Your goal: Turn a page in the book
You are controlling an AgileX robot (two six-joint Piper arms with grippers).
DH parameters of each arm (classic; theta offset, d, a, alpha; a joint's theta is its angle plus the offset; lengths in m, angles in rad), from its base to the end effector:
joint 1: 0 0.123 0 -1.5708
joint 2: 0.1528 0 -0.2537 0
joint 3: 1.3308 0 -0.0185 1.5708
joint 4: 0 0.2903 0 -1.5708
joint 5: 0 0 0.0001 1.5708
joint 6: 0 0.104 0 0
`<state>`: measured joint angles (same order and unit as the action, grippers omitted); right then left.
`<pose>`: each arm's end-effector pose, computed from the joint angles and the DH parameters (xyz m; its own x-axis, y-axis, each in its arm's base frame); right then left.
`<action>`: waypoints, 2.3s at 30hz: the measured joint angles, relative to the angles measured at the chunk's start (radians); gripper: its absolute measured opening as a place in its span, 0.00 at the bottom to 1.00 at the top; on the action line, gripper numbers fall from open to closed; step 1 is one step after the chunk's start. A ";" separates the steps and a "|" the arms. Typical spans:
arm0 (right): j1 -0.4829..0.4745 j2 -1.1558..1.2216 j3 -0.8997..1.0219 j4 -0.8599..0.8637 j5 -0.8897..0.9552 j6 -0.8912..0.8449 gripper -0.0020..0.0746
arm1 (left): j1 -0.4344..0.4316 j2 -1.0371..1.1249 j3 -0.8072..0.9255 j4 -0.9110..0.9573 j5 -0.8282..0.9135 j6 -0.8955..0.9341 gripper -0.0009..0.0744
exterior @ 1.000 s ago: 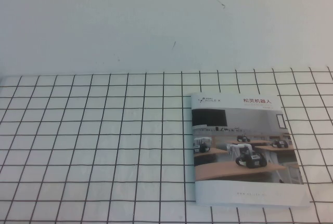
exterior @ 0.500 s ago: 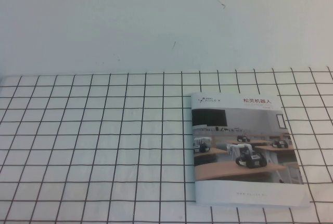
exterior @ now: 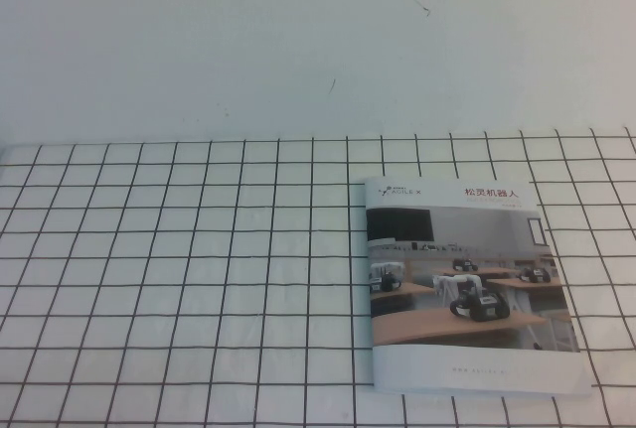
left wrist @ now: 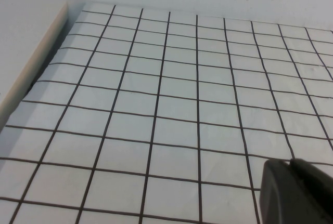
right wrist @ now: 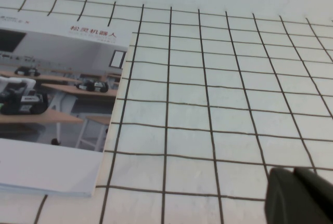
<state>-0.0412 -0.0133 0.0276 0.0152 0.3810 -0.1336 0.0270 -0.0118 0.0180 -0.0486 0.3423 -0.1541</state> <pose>0.1359 -0.0050 0.1662 -0.3051 -0.1067 -0.9463 -0.0006 0.9937 -0.1119 0.1371 0.0020 0.1737 -0.2505 -0.2054 -0.9461 -0.0622 0.9786 -0.1960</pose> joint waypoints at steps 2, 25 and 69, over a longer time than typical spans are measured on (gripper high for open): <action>0.000 0.000 0.000 0.000 0.000 0.000 0.02 | 0.000 0.000 0.000 0.000 0.000 0.000 0.01; 0.000 0.000 0.000 0.000 0.000 0.000 0.02 | 0.000 0.000 0.010 0.000 -0.379 0.000 0.01; 0.000 0.000 0.000 0.003 -0.789 0.075 0.02 | -0.073 0.519 -0.782 0.133 -0.073 -0.008 0.01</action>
<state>-0.0412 -0.0133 0.0276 0.0187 -0.4082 -0.0584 -0.0457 0.5067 -0.7641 0.0840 0.2694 -0.1622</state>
